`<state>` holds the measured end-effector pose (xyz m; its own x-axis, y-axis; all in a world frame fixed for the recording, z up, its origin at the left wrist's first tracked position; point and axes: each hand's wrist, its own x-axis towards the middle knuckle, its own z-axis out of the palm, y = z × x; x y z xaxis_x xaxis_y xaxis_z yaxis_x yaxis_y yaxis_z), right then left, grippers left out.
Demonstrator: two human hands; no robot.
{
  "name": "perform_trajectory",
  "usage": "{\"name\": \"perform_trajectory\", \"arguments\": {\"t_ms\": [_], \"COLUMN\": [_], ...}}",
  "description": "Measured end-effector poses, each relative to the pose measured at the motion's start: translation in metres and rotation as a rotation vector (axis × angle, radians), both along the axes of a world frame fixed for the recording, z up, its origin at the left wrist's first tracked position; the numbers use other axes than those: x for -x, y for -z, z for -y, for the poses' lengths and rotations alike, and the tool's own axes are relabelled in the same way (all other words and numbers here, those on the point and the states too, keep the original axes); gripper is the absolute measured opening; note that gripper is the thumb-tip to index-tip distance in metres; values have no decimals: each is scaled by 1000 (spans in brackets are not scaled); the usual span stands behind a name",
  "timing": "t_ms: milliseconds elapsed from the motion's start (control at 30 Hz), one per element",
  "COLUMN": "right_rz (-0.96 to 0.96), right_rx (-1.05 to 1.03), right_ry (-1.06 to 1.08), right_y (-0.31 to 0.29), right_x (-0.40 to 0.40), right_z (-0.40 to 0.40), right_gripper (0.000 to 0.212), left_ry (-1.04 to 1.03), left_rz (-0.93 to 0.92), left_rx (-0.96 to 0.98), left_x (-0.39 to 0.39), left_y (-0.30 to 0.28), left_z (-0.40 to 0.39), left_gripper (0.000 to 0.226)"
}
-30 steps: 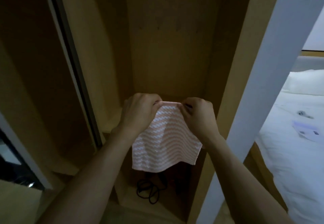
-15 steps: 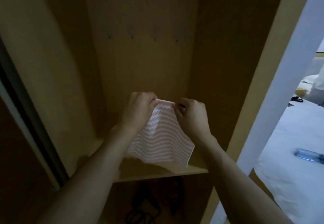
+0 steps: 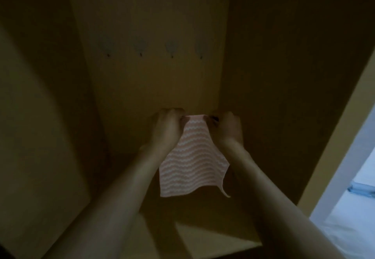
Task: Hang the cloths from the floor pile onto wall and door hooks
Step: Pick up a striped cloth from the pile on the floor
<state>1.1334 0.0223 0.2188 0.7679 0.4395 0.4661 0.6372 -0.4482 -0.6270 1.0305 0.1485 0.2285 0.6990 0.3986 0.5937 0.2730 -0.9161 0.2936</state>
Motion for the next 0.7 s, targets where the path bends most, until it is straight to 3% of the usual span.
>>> {"name": "perform_trajectory", "arguments": {"t_ms": [133, 533, 700], "right_rz": [75, 13, -44], "right_rx": [-26, -272, -275], "right_ry": [34, 153, 216], "right_y": [-11, -45, -81], "right_x": [-41, -154, -182], "right_z": [-33, -116, -135], "right_gripper": [21, 20, 27], "left_ry": [-64, -99, -90], "left_rz": [-6, 122, 144], "left_rx": [-90, -198, -201], "left_x": [-47, -166, -203], "left_y": [-9, -51, -80], "left_z": [-31, -93, -109], "left_gripper": [27, 34, 34]}}
